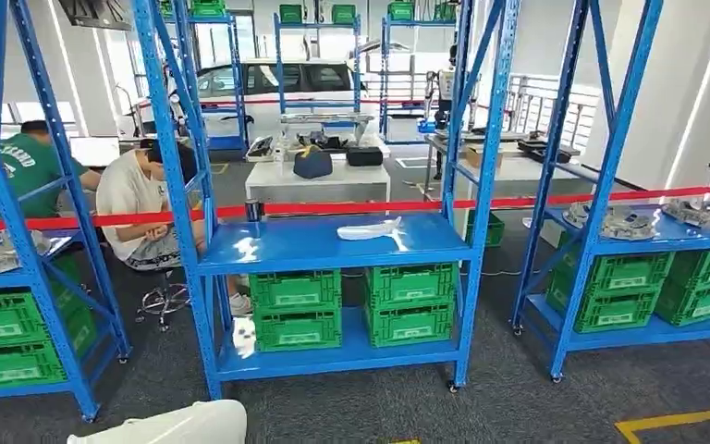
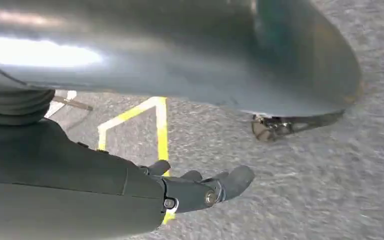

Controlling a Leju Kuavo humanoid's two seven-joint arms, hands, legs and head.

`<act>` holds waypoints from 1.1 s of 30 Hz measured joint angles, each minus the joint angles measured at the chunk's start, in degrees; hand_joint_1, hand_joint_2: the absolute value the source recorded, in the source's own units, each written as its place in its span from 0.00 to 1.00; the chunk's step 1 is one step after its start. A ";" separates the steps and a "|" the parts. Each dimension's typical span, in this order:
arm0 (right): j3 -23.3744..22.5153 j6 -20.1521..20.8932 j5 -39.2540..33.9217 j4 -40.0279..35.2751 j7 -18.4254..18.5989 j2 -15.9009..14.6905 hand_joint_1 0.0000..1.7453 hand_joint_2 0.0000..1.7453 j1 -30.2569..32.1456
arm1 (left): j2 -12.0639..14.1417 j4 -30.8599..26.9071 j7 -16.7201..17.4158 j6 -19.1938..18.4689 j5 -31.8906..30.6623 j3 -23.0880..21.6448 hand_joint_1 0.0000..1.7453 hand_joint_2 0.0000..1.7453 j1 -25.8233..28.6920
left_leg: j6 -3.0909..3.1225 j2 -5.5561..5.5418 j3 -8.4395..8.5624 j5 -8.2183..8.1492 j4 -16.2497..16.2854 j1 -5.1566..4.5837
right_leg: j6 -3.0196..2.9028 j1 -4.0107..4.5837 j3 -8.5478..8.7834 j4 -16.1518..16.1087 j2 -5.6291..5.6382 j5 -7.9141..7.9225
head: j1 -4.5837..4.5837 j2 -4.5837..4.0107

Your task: Take the parts from the cabinet and place them on the table.

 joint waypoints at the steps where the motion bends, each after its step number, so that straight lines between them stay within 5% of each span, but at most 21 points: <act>1: 0.00 -0.09 0.06 0.00 0.00 0.00 0.00 0.00 -0.03 | -0.09 0.00 0.26 0.04 0.00 0.07 1.00 1.00 0.07 | 0.01 0.02 -0.92 0.81 0.03 -0.06 | 0.22 -0.04 -0.79 4.30 0.02 -3.05 | -0.02 0.00; 2: 0.00 -0.09 0.39 0.00 0.02 -0.02 0.00 0.00 -0.13 | -0.11 0.02 0.88 0.22 0.02 0.13 1.00 1.00 0.13 | -0.05 -0.22 -1.75 1.40 0.08 -0.09 | 0.35 -0.01 -1.40 8.50 0.03 -4.41 | 0.00 0.00; 3: 0.02 0.00 0.55 0.00 0.11 -0.04 0.00 0.00 -0.17 | -0.22 0.13 1.82 0.66 0.42 0.35 1.00 1.00 0.25 | -0.16 -0.30 -2.92 2.23 0.24 -0.09 | 0.39 -0.01 -1.41 11.20 0.04 -3.16 | 0.05 0.00; 4: 0.07 0.46 0.85 0.00 0.09 -0.04 0.00 0.00 -0.17 | -0.35 0.31 3.00 1.05 1.10 0.68 1.00 1.00 0.28 | -0.37 -0.65 -4.12 3.00 0.44 -0.07 | 0.37 -0.03 -0.79 12.26 0.07 -0.29 | 0.00 0.00; 6: 0.15 1.18 1.44 -0.02 -0.53 -0.11 0.00 0.00 -0.07 | -0.46 1.03 5.16 1.82 3.48 1.45 1.00 1.00 0.21 | -0.88 -1.22 -6.54 4.39 1.18 0.10 | 0.16 -0.04 4.14 7.68 0.58 4.37 | 0.07 0.00; 7: 0.15 1.20 1.49 -0.02 -0.96 -0.11 0.00 0.00 -0.09 | -0.46 1.33 5.57 2.01 4.37 1.75 1.00 1.00 0.20 | -1.18 -1.60 -7.42 4.86 1.75 0.18 | -0.03 -0.08 8.50 2.19 1.95 3.25 | 0.11 0.00; 8: 0.17 1.20 1.55 -0.02 -1.11 -0.11 0.00 0.00 -0.11 | -0.55 1.47 5.75 2.03 4.96 2.01 1.00 1.00 0.18 | -1.44 -1.89 -8.15 5.06 2.31 0.01 | -0.35 -0.01 13.17 -3.65 3.72 0.03 | 0.13 0.00; 9: 0.20 1.20 1.66 -0.02 -1.07 -0.09 0.00 0.00 -0.11 | -0.66 1.62 5.88 2.03 5.53 2.25 1.00 1.00 0.07 | -1.73 -2.30 -8.49 5.27 2.91 -0.12 | -0.83 -0.10 15.64 -8.38 3.80 -2.85 | 0.07 0.00; 12: 0.46 1.77 2.03 -0.02 -0.87 -0.07 0.00 0.00 0.05 | -0.79 2.10 6.51 2.03 6.43 2.82 1.00 1.00 -0.02 | -2.83 -3.87 -8.96 6.78 2.67 0.02 | -1.86 0.05 14.77 -8.21 1.83 -2.42 | 0.09 0.00; 13: 0.59 2.01 2.05 -0.02 -1.05 0.11 0.00 0.00 -0.02 | -0.79 2.36 6.69 2.03 6.51 2.89 1.00 1.00 0.07 | -2.93 -3.48 -9.66 6.53 3.22 0.25 | -2.37 -0.27 14.53 -8.30 0.90 -1.89 | 0.05 0.00; 16: 0.61 2.14 2.27 -0.02 -0.83 0.00 0.00 0.00 0.05 | -0.83 2.89 7.02 2.03 6.56 3.13 1.00 1.00 -0.09 | -3.93 -1.12 -13.02 -1.80 13.04 0.53 | -2.91 -0.22 13.42 -8.25 -0.71 -0.89 | -0.04 0.00; 18: 0.68 2.14 2.36 -0.02 -0.79 0.00 0.00 0.00 0.18 | -0.94 3.30 7.23 2.05 6.58 3.13 1.00 1.00 -0.05 | -4.41 -0.74 -14.94 -3.82 20.04 0.69 | -2.82 -0.21 12.61 -8.06 -2.02 -0.43 | -0.04 0.00; 19: 0.72 2.14 2.36 -0.02 -0.98 0.00 0.00 0.00 0.18 | -0.98 3.56 7.34 2.30 6.58 3.13 1.00 1.00 -0.04 | -4.49 -0.64 -14.32 -3.15 19.98 0.79 | -2.72 -0.22 12.26 -7.91 -2.62 -0.29 | -0.04 0.00; 21: 0.77 2.14 2.36 -0.02 -1.05 0.00 0.00 0.00 0.14 | -1.01 3.83 7.41 2.49 6.58 3.15 1.00 1.00 -0.04 | -4.45 0.11 -8.73 0.36 12.21 0.92 | -2.50 -0.31 11.86 -7.55 -3.95 -0.20 | -0.04 0.00; 22: 0.81 2.14 2.36 -0.02 -0.94 0.00 0.00 0.00 0.12 | -1.01 3.83 7.39 2.54 6.58 3.19 1.00 1.00 -0.04 | -4.39 1.53 -5.31 1.73 6.96 0.92 | -2.34 -0.33 11.86 -7.33 -4.51 -0.31 | -0.04 0.00; 23: 0.87 2.14 2.38 -0.02 -0.85 -0.04 0.00 0.00 0.15 | -1.01 3.85 7.34 2.54 6.58 3.19 1.00 1.00 -0.16 | -4.32 4.01 -3.11 0.51 3.47 0.47 | -1.99 0.03 11.71 -7.21 -5.07 -0.46 | -0.06 0.00; 27: 1.29 2.16 2.56 -0.02 -0.77 -0.04 0.00 0.00 -0.13 | -1.27 3.87 7.52 2.60 6.62 3.26 1.00 1.00 -0.21 | -2.04 1.80 -4.15 1.14 3.21 -0.02 | -0.65 0.26 12.20 -7.29 -7.19 -0.08 | -0.04 0.02; 28: 1.29 2.16 2.54 -0.02 -0.96 -0.04 0.00 0.00 -0.12 | -1.36 3.78 7.63 2.69 6.60 3.28 1.00 1.00 -0.19 | -1.41 1.17 -3.91 1.58 2.61 0.42 | -0.22 0.06 11.90 -7.08 -6.82 -0.62 | -0.02 0.00; 30: 1.29 2.05 2.38 -0.02 -1.03 -0.04 0.00 0.00 -0.19 | -1.60 3.74 7.72 2.71 6.49 3.30 1.00 1.00 -0.26 | -0.76 0.15 -4.27 1.99 2.47 0.43 | 0.12 -0.13 9.49 -1.57 -1.80 -4.20 | 0.05 0.00; 32: 1.29 1.90 2.36 -0.02 -0.57 -0.04 0.00 0.00 0.04 | -1.90 3.85 7.76 2.71 6.49 3.30 1.00 1.00 -0.15 | -0.36 -1.18 -4.85 2.25 2.55 0.19 | 0.17 -0.03 4.51 8.44 -0.26 -8.31 | 0.13 0.00; 33: 1.29 1.90 2.36 -0.02 -0.48 -0.04 0.00 0.00 0.19 | -1.99 3.87 7.78 2.73 6.49 3.30 1.00 1.00 -0.09 | -0.23 -1.96 -5.09 2.37 2.66 0.02 | 0.05 0.07 2.88 11.34 -0.18 -8.72 | 0.11 0.00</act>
